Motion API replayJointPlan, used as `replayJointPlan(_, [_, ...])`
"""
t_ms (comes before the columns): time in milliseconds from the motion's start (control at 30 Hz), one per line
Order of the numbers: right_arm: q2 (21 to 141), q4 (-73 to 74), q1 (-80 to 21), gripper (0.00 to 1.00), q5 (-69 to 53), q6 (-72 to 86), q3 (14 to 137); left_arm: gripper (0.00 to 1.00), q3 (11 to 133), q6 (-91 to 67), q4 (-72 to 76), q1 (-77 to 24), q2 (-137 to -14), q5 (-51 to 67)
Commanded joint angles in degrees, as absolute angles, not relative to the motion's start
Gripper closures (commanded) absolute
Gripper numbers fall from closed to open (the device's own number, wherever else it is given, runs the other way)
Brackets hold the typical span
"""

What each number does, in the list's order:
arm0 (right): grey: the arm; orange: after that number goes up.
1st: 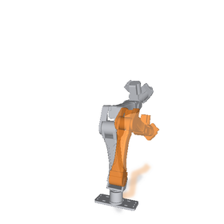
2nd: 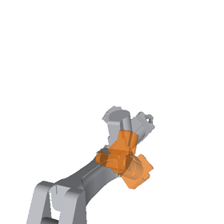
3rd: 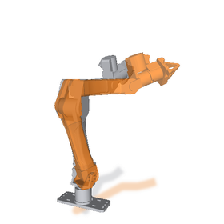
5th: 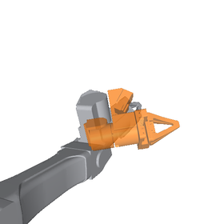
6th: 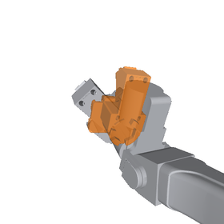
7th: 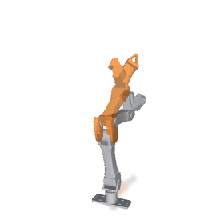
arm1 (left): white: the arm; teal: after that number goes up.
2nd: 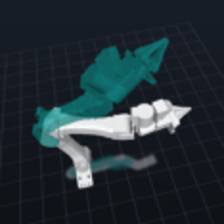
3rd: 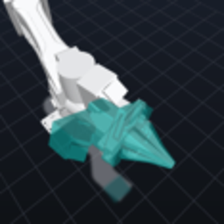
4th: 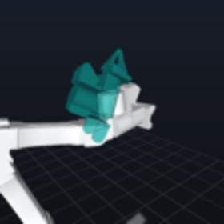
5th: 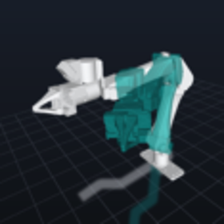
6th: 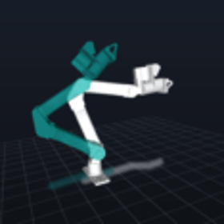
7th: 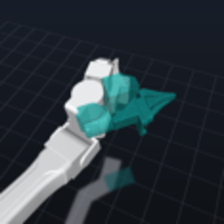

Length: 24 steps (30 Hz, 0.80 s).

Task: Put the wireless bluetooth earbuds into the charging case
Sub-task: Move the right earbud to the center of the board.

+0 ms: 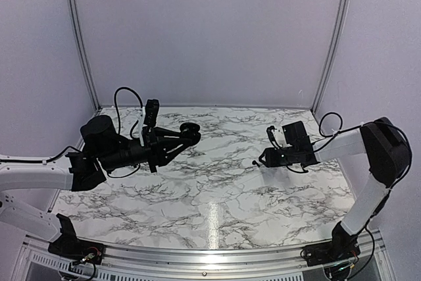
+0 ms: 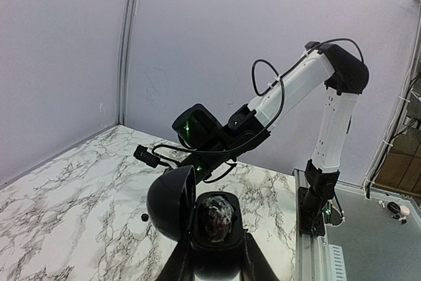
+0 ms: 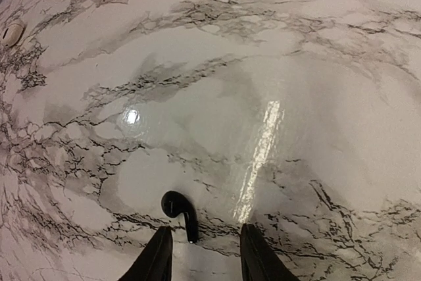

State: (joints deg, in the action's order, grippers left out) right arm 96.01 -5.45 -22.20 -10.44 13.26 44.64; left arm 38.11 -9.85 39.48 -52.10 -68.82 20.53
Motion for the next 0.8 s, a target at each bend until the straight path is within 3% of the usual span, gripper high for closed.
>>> replayJointPlan(0, [99.4,-5.2,-22.2,0.64,-14.2,11.9,48.1,1.00,38.3,-9.2,39.6,-51.8,-68.0,20.5])
replayJointPlan(333, [104.7,-5.6,-23.3,0.71,-18.8,11.7,50.0,1.00,38.3,-9.1,39.6,-51.8,-68.2,20.4])
replayJointPlan(767, [105.8,-8.3,-34.3,0.80,-18.3,15.5,47.0,1.00,37.5,-8.8,39.5,-51.8,-67.6,20.1])
